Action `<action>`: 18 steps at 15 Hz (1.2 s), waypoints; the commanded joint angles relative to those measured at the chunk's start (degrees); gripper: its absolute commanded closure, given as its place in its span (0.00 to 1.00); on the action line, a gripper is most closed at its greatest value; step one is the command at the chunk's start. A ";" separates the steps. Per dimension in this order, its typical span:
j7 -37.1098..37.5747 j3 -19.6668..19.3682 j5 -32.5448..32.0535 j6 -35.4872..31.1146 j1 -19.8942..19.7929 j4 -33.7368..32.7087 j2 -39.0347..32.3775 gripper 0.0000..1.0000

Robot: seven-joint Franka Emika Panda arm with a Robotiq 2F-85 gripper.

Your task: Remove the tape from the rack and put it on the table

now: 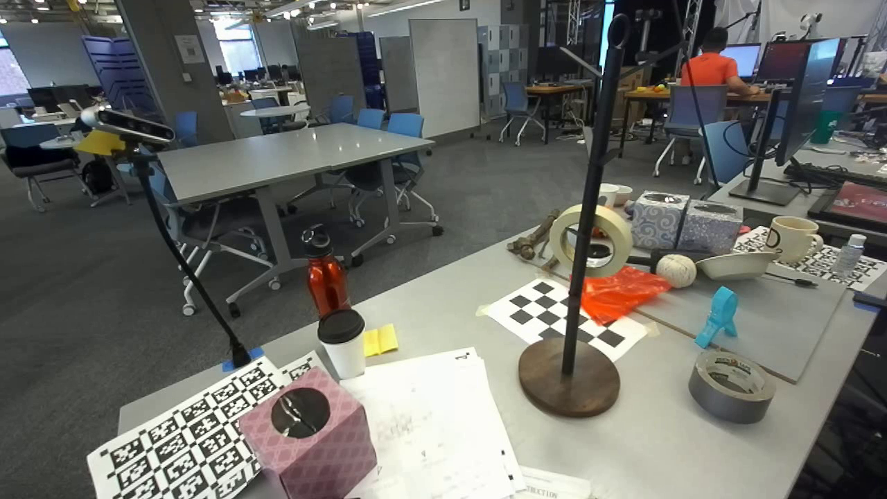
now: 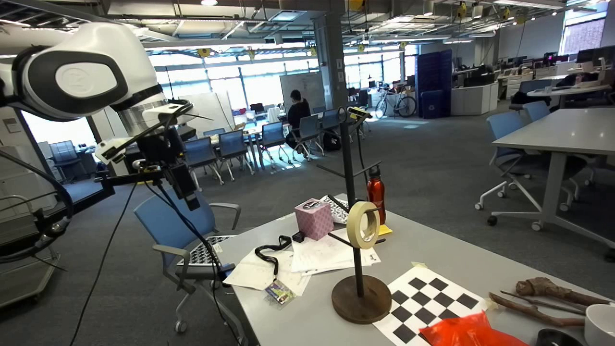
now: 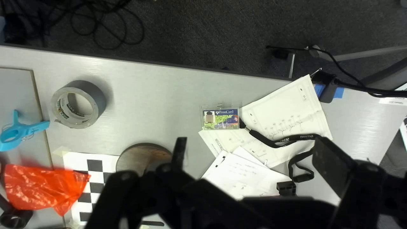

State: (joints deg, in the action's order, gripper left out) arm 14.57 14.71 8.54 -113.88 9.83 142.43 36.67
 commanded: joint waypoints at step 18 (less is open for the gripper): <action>1.69 -6.15 -9.11 -2.21 -8.73 -1.85 0.00 0.00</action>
State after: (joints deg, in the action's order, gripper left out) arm 15.84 9.45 1.40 -114.40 3.43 141.74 36.65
